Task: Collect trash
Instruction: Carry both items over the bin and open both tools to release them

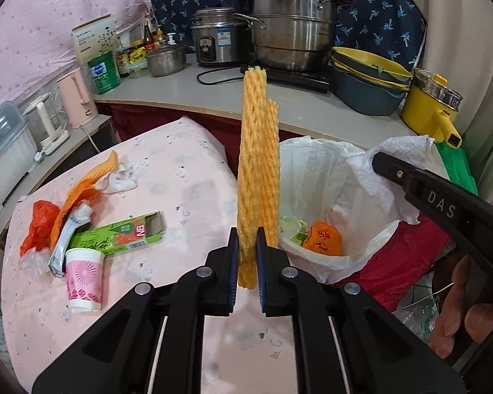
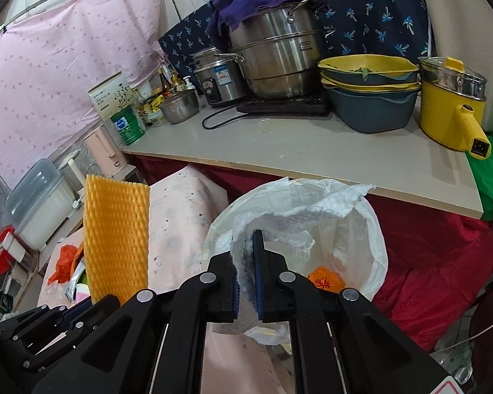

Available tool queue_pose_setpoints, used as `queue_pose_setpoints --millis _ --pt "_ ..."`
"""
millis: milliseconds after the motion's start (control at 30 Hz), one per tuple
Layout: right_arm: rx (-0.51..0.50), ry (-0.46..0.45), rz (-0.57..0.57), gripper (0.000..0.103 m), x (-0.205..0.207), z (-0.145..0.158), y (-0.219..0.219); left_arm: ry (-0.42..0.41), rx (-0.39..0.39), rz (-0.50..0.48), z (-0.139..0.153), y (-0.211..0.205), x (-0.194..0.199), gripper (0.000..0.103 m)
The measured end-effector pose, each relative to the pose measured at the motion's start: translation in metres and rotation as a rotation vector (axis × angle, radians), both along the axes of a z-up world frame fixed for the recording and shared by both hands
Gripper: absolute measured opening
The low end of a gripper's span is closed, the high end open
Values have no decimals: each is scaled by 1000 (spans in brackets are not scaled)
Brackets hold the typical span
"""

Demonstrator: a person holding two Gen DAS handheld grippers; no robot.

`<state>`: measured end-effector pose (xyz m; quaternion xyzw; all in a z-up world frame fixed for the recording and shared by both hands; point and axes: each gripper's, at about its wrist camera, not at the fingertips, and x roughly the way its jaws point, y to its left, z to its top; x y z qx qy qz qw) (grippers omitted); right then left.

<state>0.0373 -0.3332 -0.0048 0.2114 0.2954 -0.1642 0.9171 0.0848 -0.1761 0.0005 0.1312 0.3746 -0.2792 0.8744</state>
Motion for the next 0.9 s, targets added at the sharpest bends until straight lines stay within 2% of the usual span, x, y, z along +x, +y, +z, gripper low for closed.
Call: queue_pose_setpoints --millis 267,467,567,633,667,700,733,800,900 --pt "17 24 -46 7 4 -14 -31 70 -18 -100 -12 -54 22 10" --pt "32 44 -71 8 11 -23 -47 138 -31 -137 -27 -80 45 12" --pt "40 49 -74 11 16 -25 -51 147 -44 -126 -30 -84 54 22" --pt "35 46 -78 12 19 -25 -52 141 -53 -113 -29 -83 58 36" --pt "32 45 -80 12 20 -24 -52 138 -61 -108 -28 -82 59 39" --pt "32 42 -79 15 21 -24 -52 134 -68 -102 -27 -80 60 47" --pt "31 39 -80 22 22 -23 -52 124 -73 -90 -25 -77 61 57" --pt "24 29 -80 31 24 -21 -51 104 -78 -66 -22 -71 63 64" --pt "13 23 -70 32 28 -17 -47 94 -81 -37 -18 -61 67 66"
